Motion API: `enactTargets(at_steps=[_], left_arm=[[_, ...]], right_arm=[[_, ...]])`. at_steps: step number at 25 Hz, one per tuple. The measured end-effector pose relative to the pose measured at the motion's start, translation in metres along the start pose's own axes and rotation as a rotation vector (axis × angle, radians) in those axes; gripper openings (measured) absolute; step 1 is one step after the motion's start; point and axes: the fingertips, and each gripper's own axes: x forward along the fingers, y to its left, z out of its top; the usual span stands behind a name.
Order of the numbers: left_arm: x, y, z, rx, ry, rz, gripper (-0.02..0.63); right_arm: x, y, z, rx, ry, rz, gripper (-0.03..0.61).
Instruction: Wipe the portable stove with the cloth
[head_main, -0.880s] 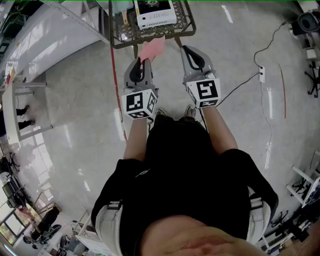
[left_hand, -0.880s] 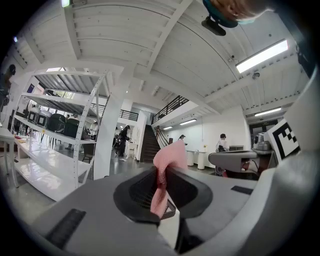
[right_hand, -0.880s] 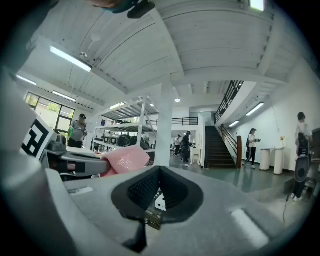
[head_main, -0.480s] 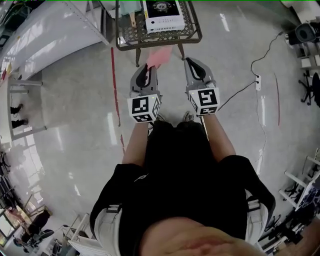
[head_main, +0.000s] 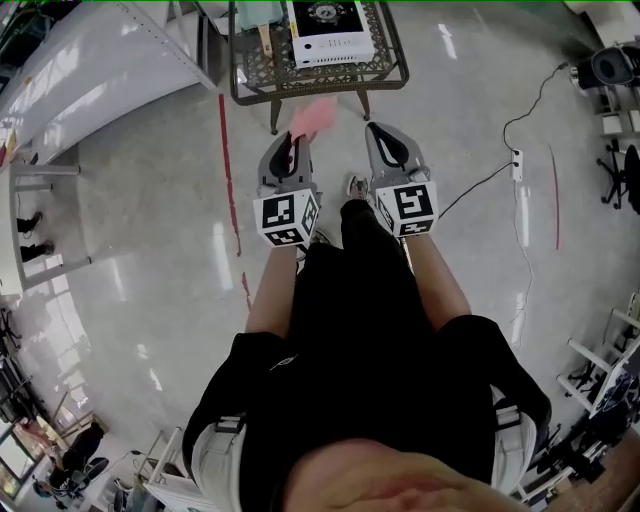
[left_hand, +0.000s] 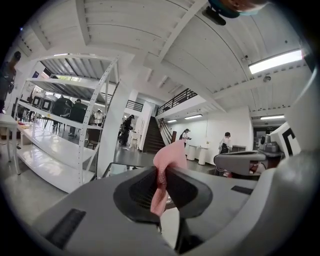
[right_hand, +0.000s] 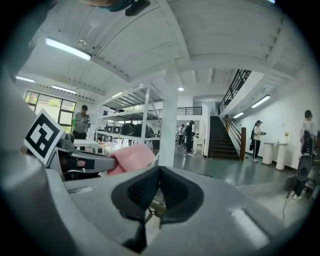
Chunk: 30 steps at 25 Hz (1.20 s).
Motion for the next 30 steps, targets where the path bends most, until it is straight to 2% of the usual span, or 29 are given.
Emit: enactTargets(at_steps=[8, 20, 24, 30], left_arm=[[0.070, 0.028, -0.017, 0.018, 0.065, 0.054, 0.048], [0.200, 0.050, -0.034, 0.048, 0.175, 0.186, 0.046], [0.231, 0.056, -0.041, 0.039, 0.191, 0.207, 0.047], [0.249, 0.075, -0.056, 0.026, 0.235, 0.240, 0.048]], right_arm=[[0.068, -0.046, -0.019, 0.029, 0.019, 0.044, 0.003], [0.160, -0.161, -0.064, 0.145, 0.086, 0.115, 0.003], [0.182, -0.179, -0.075, 0.155, 0.109, 0.130, 0.003], [0.197, -0.189, -0.089, 0.181, 0.149, 0.132, 0.003]])
